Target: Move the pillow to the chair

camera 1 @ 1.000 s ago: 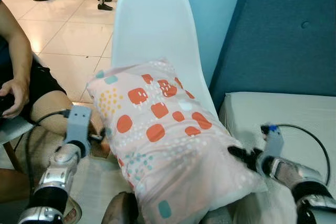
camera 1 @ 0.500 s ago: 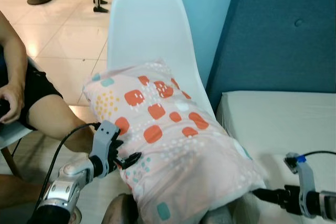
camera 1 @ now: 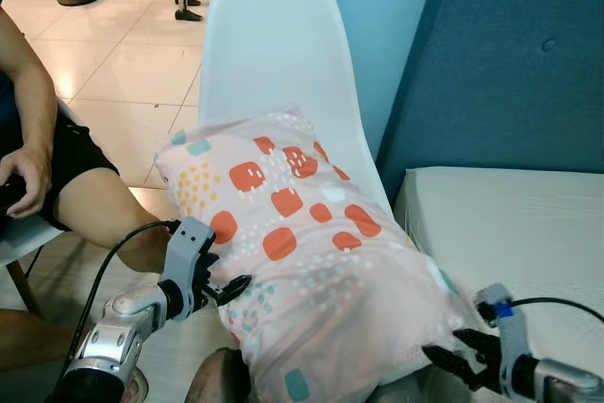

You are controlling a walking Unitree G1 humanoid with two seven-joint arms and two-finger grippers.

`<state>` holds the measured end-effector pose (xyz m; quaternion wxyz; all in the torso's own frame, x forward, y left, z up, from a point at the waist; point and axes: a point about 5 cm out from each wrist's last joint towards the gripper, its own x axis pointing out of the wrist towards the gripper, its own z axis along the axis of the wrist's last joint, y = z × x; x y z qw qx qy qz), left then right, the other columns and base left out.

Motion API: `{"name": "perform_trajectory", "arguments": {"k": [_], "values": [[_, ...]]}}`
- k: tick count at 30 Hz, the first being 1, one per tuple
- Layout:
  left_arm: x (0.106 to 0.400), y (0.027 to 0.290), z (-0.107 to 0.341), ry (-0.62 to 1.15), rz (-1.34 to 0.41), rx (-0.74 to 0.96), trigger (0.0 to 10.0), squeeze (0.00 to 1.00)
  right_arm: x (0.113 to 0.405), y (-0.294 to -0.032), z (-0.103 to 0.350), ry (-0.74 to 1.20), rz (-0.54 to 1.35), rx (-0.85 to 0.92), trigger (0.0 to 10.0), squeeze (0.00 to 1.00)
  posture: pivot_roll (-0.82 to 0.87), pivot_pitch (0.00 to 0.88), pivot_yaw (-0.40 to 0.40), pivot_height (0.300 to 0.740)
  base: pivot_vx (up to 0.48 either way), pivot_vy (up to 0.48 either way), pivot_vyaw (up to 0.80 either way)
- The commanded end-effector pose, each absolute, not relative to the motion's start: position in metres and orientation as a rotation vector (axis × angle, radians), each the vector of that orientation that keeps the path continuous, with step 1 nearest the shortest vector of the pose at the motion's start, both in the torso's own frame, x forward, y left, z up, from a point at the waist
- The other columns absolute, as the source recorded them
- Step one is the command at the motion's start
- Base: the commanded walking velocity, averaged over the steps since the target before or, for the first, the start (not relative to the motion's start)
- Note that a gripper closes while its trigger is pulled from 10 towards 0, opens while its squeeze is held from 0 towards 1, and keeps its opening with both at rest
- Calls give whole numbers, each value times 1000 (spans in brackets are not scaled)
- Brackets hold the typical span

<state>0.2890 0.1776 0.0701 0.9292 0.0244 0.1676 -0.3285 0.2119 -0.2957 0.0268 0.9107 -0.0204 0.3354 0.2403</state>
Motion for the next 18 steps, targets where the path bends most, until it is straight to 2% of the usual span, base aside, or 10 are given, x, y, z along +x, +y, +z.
{"name": "perform_trajectory", "arguments": {"k": [1, 6, 7, 9, 10, 18], "values": [[284, 180, 64, 379, -669, 62, 10000, 0, 206, -290, 18, 694, 507, -68, 10000, 0, -21, 167, -6, 615, 0, 0, 0], [284, 180, 64, 380, -666, 67, 10000, 0, 207, -282, 10, 658, 477, -99, 10000, 0, -20, 167, -5, 615, 0, 0, 0], [284, 180, 64, 381, -663, 69, 10000, 0, 209, -282, 9, 650, 454, -94, 3333, 0, -20, 167, -5, 615, 0, 0, 0], [284, 180, 64, 382, -662, 70, 10000, 0, 210, -282, 9, 646, 439, -92, 3333, 0, -20, 167, -5, 615, 0, 0, 0], [284, 180, 64, 381, -660, 71, 10000, 0, 211, -282, 9, 644, 430, -87, 0, 0, -20, 166, -4, 615, 0, 0, 0], [286, 182, 64, 381, -632, 85, 10000, 0, 222, -285, 10, 625, 361, -161, 0, 0, -17, 158, -6, 615, 0, 0, 0]]}}
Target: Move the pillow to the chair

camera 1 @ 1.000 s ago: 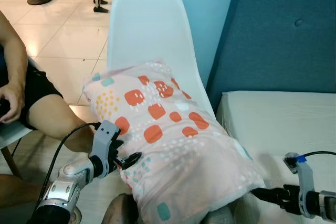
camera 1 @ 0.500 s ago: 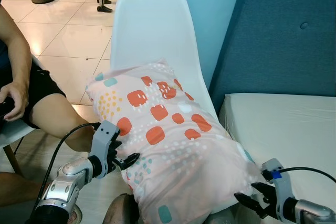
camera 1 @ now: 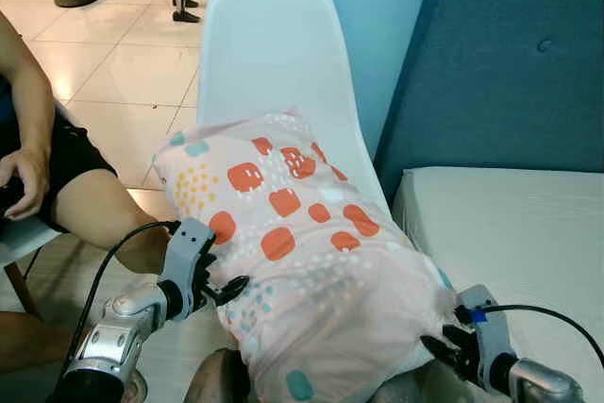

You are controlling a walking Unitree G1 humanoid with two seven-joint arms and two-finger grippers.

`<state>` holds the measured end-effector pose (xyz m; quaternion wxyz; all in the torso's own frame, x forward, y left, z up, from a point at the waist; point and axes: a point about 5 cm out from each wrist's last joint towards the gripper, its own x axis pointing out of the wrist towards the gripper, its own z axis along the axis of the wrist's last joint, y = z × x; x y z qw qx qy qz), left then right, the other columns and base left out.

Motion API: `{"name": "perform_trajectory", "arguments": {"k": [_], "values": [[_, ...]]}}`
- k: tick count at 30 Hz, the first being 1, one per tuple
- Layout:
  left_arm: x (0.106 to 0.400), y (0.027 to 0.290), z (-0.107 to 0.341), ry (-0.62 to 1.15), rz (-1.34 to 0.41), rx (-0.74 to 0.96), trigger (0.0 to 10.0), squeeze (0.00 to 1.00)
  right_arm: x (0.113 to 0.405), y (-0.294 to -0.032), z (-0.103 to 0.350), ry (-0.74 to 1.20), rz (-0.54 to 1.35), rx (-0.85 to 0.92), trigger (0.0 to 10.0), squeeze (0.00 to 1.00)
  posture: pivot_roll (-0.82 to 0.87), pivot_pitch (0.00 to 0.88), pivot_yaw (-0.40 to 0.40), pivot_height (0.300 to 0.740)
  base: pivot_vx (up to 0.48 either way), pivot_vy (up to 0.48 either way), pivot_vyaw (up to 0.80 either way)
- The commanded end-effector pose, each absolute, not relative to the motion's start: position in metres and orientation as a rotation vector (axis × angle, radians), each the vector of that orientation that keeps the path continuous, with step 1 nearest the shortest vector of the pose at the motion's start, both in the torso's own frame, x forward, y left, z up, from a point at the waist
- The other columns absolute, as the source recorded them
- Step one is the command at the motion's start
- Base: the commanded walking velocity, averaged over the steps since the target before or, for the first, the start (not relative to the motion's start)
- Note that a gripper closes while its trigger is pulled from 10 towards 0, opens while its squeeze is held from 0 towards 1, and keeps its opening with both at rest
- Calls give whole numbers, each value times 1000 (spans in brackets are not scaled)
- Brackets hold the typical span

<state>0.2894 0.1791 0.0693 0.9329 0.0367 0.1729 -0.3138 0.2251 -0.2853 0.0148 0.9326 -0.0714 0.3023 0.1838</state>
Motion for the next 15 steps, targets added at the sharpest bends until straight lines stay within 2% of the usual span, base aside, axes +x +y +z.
{"name": "perform_trajectory", "arguments": {"k": [1, 9, 11, 13, 14, 15], "values": [[286, 182, 64, 381, -630, 85, 10000, 0, 223, -284, 10, 626, 363, -180, 0, 0, -17, 158, -6, 615, 0, 0, 0], [286, 182, 63, 383, -624, 93, 10000, 0, 237, -271, 10, 620, 428, -353, 0, 0, -14, 149, -9, 615, 0, 0, 0], [286, 182, 63, 385, -622, 94, 10000, 0, 246, -268, 12, 617, 441, -404, 0, 0, -13, 148, -9, 615, 0, 0, 0], [287, 182, 63, 386, -618, 96, 10000, 0, 263, -268, 19, 604, 440, -532, 0, 0, -11, 146, -6, 615, 0, 0, 0], [287, 182, 63, 386, -618, 96, 10000, 0, 263, -268, 19, 604, 440, -532, 0, 0, -11, 146, -6, 615, 0, 0, 0], [287, 182, 64, 386, -617, 97, 10000, 0, 276, -270, 28, 588, 410, -593, 0, 0, -8, 147, -6, 615, 0, 0, 0]]}}
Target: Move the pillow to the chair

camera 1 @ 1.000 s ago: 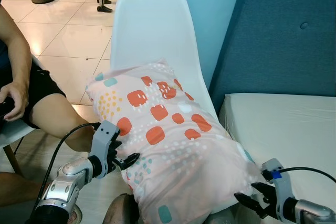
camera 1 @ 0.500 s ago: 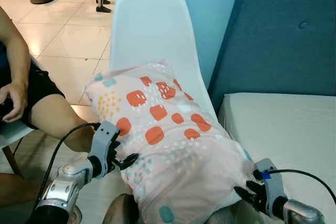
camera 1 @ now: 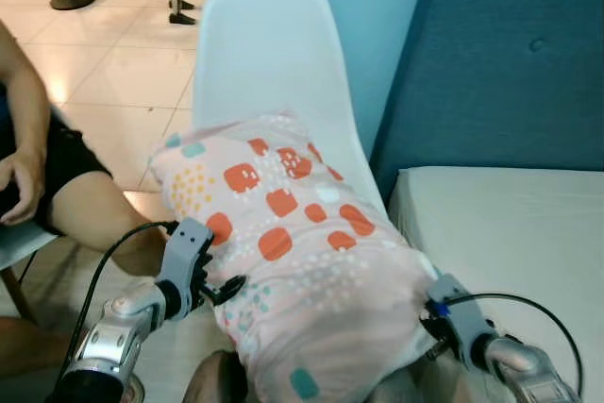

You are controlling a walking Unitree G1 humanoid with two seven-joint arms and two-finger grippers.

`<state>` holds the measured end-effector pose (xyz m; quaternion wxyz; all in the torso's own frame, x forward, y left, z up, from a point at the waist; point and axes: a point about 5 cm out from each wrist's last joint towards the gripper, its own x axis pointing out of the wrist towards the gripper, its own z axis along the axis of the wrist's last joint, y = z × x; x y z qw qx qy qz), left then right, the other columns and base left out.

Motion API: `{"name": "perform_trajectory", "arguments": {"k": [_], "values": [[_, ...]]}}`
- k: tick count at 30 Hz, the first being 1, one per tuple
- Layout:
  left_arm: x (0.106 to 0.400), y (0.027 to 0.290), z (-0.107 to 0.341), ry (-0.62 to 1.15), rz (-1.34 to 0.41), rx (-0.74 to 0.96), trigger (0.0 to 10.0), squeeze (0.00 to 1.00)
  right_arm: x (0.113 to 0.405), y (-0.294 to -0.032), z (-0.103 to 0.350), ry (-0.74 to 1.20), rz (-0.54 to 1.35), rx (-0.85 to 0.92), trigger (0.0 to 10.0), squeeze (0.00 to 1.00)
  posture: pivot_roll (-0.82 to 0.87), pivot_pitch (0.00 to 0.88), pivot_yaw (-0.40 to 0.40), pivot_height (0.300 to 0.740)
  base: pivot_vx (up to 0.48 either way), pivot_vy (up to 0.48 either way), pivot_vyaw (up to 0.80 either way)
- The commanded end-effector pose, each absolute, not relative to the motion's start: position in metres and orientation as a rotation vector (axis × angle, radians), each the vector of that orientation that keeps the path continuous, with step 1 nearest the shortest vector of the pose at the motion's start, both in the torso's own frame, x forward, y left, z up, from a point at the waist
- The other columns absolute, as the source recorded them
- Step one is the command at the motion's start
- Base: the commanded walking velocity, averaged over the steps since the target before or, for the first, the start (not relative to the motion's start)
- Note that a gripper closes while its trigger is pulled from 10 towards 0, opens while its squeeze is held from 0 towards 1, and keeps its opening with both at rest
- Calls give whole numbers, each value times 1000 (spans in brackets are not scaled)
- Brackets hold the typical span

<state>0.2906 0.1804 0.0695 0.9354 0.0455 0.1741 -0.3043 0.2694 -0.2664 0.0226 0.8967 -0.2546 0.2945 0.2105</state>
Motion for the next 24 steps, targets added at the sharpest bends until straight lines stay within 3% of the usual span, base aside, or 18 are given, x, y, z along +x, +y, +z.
{"name": "perform_trajectory", "arguments": {"k": [1, 10, 24], "values": [[287, 182, 64, 386, -617, 97, 10000, 0, 276, -270, 28, 588, 410, -593, 0, 0, -8, 147, -6, 615, 0, 0, 0], [289, 180, 65, 379, -613, 104, 10000, 0, 349, -281, 114, 399, 187, -873, 0, 0, -1, 150, -12, 615, 0, 0, 0], [293, 187, 67, 368, -563, 115, 10000, 0, 393, -279, 219, 99, -59, -965, 0, 0, 4, 155, -5, 615, 0, 0, 0]]}}
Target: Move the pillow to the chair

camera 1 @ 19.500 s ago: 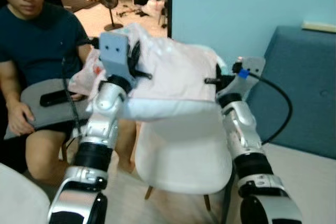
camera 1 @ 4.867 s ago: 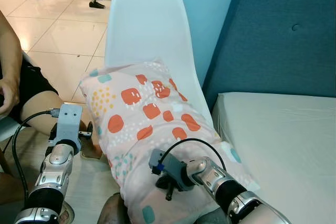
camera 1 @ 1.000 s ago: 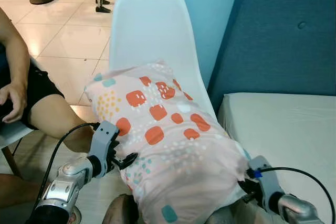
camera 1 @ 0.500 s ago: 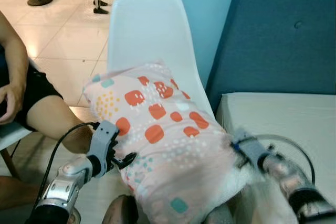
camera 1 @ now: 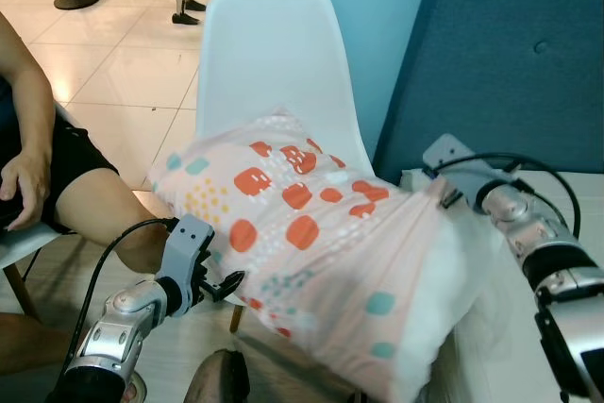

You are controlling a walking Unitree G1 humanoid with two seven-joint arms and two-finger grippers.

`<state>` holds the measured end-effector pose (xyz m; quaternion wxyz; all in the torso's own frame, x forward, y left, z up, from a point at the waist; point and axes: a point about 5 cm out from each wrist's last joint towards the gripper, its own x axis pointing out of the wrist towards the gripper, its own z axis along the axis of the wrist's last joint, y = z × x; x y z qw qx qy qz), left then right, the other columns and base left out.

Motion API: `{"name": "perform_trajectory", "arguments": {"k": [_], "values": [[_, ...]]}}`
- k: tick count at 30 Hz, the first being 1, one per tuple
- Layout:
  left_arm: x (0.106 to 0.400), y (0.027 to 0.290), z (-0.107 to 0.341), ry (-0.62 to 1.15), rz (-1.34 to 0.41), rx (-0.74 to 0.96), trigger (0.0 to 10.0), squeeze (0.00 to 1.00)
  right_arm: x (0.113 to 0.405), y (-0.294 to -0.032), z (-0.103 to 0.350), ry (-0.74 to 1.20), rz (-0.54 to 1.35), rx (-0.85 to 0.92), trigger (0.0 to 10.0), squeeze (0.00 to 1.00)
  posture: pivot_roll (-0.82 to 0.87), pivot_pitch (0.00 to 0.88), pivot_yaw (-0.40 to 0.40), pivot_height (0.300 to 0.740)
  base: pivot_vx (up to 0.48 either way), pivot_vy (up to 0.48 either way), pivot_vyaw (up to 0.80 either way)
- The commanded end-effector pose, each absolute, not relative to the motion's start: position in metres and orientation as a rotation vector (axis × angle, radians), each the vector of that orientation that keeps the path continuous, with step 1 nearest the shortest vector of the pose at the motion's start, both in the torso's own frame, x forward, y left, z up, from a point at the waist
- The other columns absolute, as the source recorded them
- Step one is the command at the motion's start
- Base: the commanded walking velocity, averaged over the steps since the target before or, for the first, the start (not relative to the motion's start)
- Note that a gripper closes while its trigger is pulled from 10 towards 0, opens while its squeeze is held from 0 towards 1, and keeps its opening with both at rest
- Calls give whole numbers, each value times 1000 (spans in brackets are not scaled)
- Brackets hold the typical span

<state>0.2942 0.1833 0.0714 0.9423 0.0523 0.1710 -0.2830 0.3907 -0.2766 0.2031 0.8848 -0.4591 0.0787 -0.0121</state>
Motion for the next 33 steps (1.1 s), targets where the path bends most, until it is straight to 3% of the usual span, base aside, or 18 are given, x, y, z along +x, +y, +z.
{"name": "perform_trajectory", "arguments": {"k": [1, 8, 15, 16, 17, 21, 22, 23, 27, 33], "values": [[295, 188, 69, 362, -555, 120, 10000, 0, 397, -277, 234, 57, -84, -975, 0, 0, 5, 156, 1, 615, 0, 0, 0], [300, 190, 72, 346, -520, 132, 10000, 0, 404, -267, 268, -36, -104, -972, 0, 0, 6, 161, 0, 615, 0, 0, 0], [299, 193, 71, 344, -499, 135, 10000, 0, 405, -259, 248, 8, -47, -923, 0, 0, 12, 158, -9, 615, 0, 0, 0], [298, 194, 70, 345, -492, 138, 10000, 0, 403, -258, 233, 49, -20, -902, 4667, 0, 15, 158, -10, 615, 0, 0, 0], [297, 195, 70, 346, -486, 142, 10000, 0, 402, -258, 225, 73, -13, -887, 10000, 0, 15, 158, -10, 615, 0, 0, 0], [298, 199, 68, 355, -446, 157, 10000, 0, 397, -260, 199, 172, 40, -793, 10000, 0, 15, 157, -14, 615, 0, 0, 0], [299, 201, 67, 358, -422, 161, 10000, 0, 394, -261, 191, 201, 57, -757, 10000, 63, 15, 157, -14, 615, 0, 0, 0], [300, 204, 67, 359, -385, 165, 10000, 0, 392, -263, 184, 221, 59, -718, 10000, 1000, 17, 158, -15, 615, 0, 0, 0], [311, 224, 72, 327, -170, 156, 10000, 0, 381, -285, 177, 168, -115, -627, 10000, 1000, 10, 160, -7, 615, 0, 0, 0], [316, 229, 78, 287, -107, 156, 10000, 0, 370, -310, 178, 153, -277, -665, 10000, 1000, -1, 160, 1, 615, 0, 0, 0]]}}
